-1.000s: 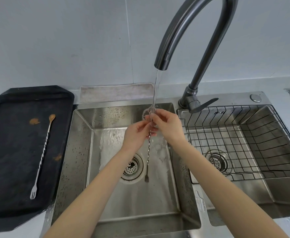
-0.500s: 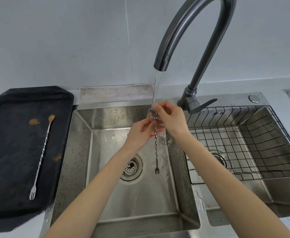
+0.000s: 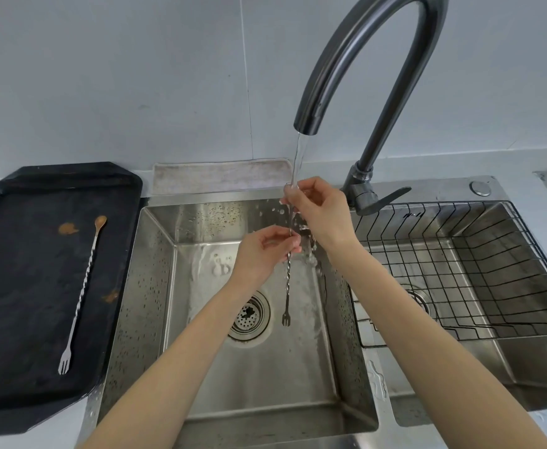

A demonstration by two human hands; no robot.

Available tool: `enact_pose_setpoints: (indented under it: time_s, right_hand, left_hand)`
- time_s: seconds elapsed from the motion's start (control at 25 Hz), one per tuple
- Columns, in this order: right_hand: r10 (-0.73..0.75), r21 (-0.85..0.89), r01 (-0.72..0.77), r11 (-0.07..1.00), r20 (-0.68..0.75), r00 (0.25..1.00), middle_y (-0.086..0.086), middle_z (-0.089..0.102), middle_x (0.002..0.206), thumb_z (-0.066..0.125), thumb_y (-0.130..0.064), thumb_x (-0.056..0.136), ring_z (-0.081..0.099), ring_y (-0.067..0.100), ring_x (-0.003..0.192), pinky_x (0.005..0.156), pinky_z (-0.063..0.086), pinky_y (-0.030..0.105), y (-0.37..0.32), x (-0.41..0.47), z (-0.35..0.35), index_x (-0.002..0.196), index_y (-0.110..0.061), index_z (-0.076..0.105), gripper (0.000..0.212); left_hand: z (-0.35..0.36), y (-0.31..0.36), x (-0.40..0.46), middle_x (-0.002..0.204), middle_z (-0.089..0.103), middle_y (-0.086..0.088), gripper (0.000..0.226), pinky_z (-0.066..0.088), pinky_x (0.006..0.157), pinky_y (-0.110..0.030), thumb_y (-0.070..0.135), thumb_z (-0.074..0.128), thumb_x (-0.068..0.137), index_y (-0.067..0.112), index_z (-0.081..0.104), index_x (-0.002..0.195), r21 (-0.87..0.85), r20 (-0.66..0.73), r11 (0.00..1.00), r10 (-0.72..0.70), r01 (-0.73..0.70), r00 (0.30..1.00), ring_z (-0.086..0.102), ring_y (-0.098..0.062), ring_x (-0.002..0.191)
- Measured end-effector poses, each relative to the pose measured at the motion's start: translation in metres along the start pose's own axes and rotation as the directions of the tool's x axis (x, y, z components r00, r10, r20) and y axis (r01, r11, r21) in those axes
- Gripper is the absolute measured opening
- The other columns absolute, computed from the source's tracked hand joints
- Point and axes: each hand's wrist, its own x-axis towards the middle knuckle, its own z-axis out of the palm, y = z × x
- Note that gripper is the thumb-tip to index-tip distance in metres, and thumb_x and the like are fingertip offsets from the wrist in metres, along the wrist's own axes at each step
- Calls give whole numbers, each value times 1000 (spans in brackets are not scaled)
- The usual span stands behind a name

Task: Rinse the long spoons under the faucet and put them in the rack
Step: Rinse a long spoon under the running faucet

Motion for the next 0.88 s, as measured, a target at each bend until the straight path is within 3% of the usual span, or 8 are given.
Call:
enact_pose_setpoints:
  time_s: [0.04, 0.12, 0.2, 0.36, 0.6, 0.68, 0.76, 0.88]
  right_hand:
    - [3, -2, -3, 1000, 34, 999, -5, 66, 75, 61, -17, 85, 59, 5, 69, 61, 45, 8, -1, 0, -1, 83, -18, 58, 3]
    - [18, -11, -17, 1000, 111, 994, -4, 66, 81, 61, -13, 84, 60, -4, 68, 57, 45, 3, 0, 0, -3, 101, -12, 62, 17]
    - [37, -56, -28, 998, 163, 986, -4, 67, 82, 62, -13, 83, 60, -6, 68, 65, 47, 5, -1, -1, -6, 107, -10, 63, 24]
    - [-9, -150, 38, 988, 192, 981, -2, 68, 78, 61, -14, 84, 61, 10, 74, 75, 48, 19, -14, 1, -12, 85, -18, 63, 5]
    - [-123, -151, 137, 979, 99, 987, -11, 66, 70, 59, -23, 86, 60, 3, 66, 70, 49, 17, -36, 1, -18, 73, -25, 64, 14]
    - [-128, -120, 135, 983, 68, 989, -11, 67, 71, 56, -25, 87, 60, -4, 61, 66, 49, 9, -41, -1, -17, 80, -21, 68, 14]
    - [-131, -137, 137, 981, 47, 990, -9, 69, 76, 52, -28, 90, 60, -6, 62, 64, 47, 6, -42, 0, -16, 92, -16, 69, 21]
    - [-71, -181, 90, 979, 106, 992, -1, 70, 87, 51, -25, 91, 62, 0, 71, 72, 50, 15, -32, -1, -9, 101, -12, 66, 22]
  left_hand:
    - [0, -1, 0, 56, 70, 14, 9, 55, 68, -14, 8, 62, 81, 13, 69, 83, -24, -7, 1000, -15, 15, 1000, 67, 1, 60]
    - [0, -1, 0, 64, 71, 11, 20, 54, 67, -11, 8, 57, 84, 1, 67, 100, -47, -15, 998, -39, 38, 999, 67, 4, 61]
    - [0, 0, 0, 79, 71, -1, 22, 54, 72, -14, 11, 54, 87, 2, 65, 104, -20, -4, 999, -37, 37, 999, 67, 4, 67]
    - [3, 12, 1, 101, 67, -6, 26, 54, 77, -18, 13, 49, 90, 9, 62, 111, 55, 51, 998, 37, -40, 998, 66, -12, 88]
    - [2, 24, 10, 92, 69, -4, 26, 51, 80, -24, 16, 59, 84, 14, 64, 110, 138, 63, 985, 97, -105, 993, 63, -8, 80]
    - [-2, 14, 7, 94, 71, -6, 27, 50, 81, -17, 16, 60, 83, 13, 64, 110, 230, 63, 968, 90, -102, 994, 66, 1, 77]
    - [-7, 2, 2, 101, 72, -8, 28, 51, 88, -21, 17, 59, 84, 13, 64, 111, 288, 64, 955, 59, -75, 996, 68, -4, 83]
    - [-11, -9, -4, 105, 70, -8, 30, 49, 95, -27, 16, 51, 89, 14, 59, 118, 313, 117, 948, 20, -56, 993, 67, -7, 89]
